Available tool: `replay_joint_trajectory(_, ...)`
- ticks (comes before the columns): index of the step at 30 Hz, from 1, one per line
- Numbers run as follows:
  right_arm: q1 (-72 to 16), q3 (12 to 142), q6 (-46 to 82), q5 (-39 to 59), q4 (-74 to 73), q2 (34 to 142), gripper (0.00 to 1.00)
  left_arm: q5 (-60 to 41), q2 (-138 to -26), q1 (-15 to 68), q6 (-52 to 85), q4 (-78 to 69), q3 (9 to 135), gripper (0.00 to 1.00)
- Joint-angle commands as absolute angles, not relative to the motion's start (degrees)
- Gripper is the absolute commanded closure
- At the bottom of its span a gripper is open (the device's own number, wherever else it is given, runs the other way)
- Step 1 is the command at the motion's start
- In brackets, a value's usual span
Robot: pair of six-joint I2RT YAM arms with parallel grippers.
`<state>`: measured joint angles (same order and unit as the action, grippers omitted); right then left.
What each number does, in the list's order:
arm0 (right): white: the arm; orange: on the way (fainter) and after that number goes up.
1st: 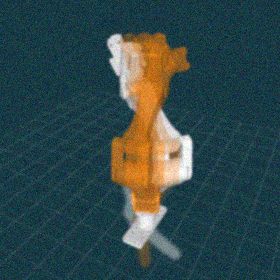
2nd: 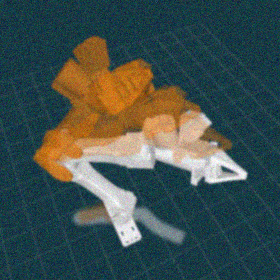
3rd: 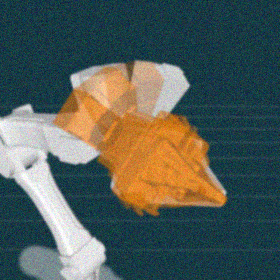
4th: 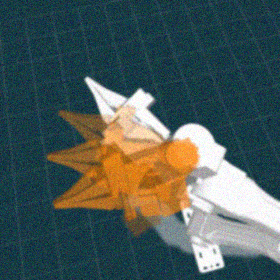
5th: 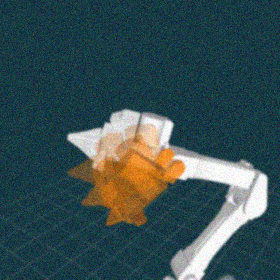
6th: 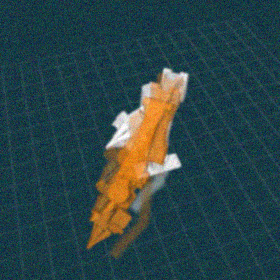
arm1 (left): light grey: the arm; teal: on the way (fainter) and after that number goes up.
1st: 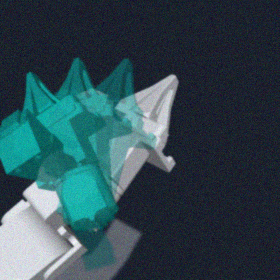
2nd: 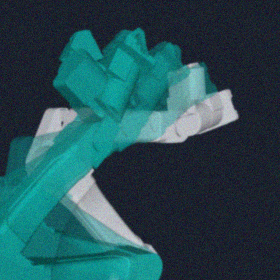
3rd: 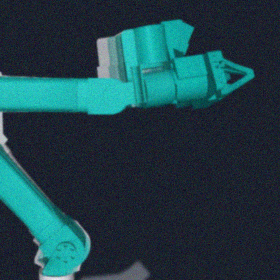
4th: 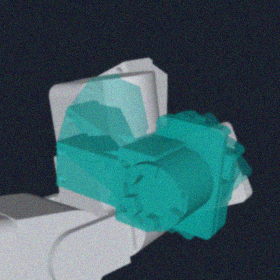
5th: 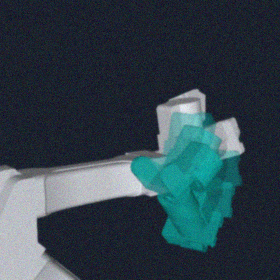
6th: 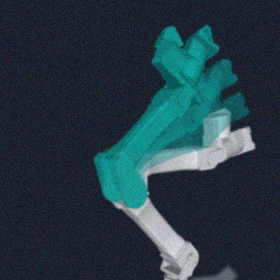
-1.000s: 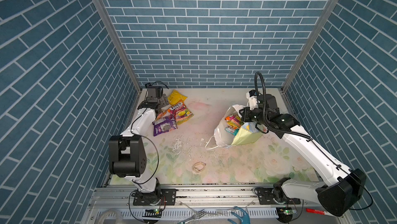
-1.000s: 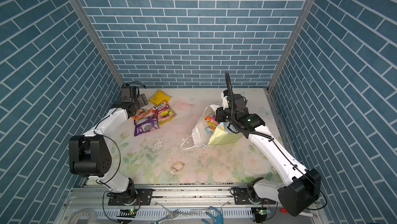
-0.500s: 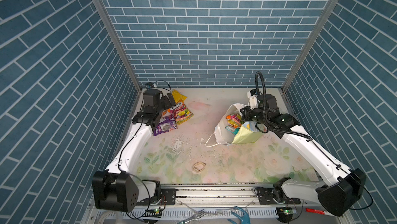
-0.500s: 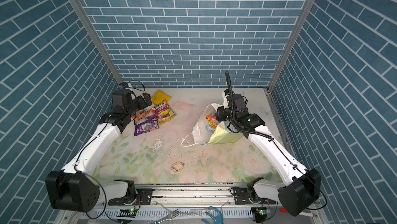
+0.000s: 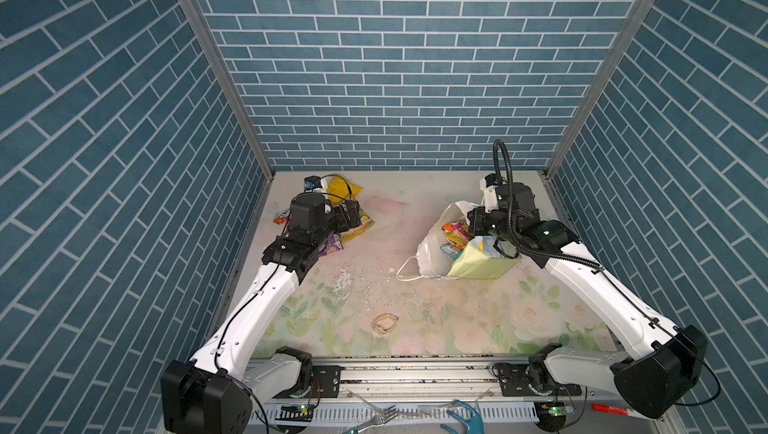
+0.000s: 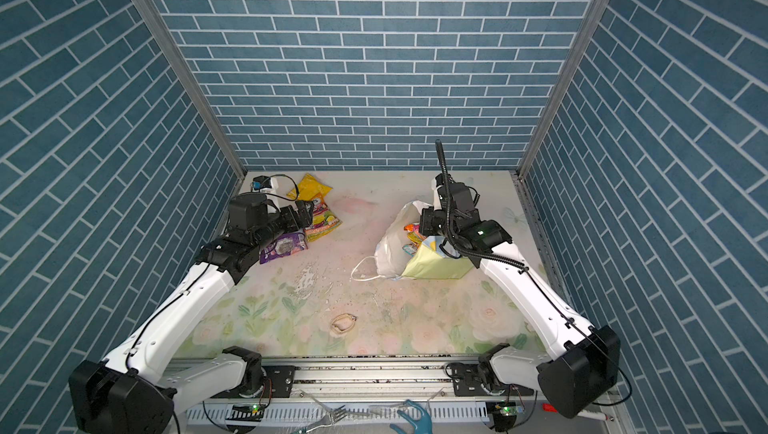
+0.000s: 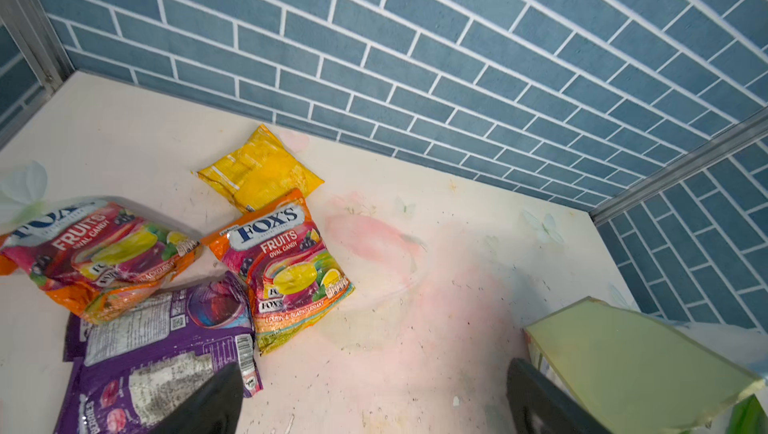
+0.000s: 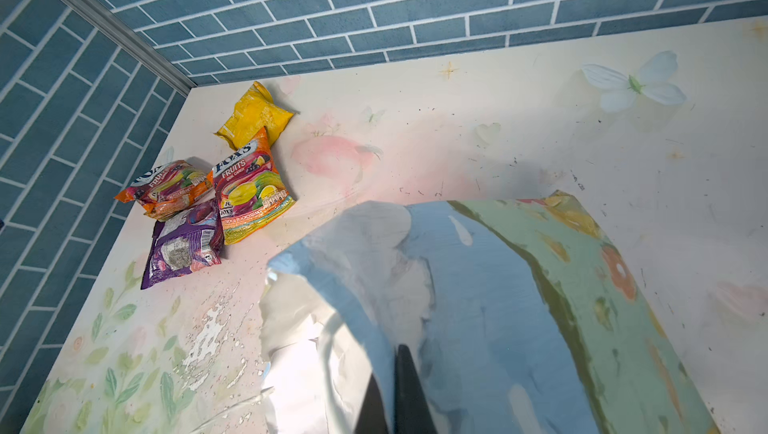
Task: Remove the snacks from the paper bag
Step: 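Carry the Fox's bag beside the other snacks and release it, then reach the left gripper back into the bag held open by the right gripper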
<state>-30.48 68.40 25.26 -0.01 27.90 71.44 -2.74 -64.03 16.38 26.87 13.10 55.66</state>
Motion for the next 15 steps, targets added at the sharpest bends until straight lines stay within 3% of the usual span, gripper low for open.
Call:
replay_joint_trajectory(1, -30.6, 67.7, 25.6, -1.7, 27.4, 71.5, 1.0, -6.3, -63.3, 16.7, 28.0, 12.5, 55.5, 0.0)
replay_joint_trajectory(15, -30.6, 67.6, 26.8, -0.1, 27.0, 73.3, 1.0, -8.4, -62.8, 21.4, 27.8, 9.8, 52.6, 0.0)
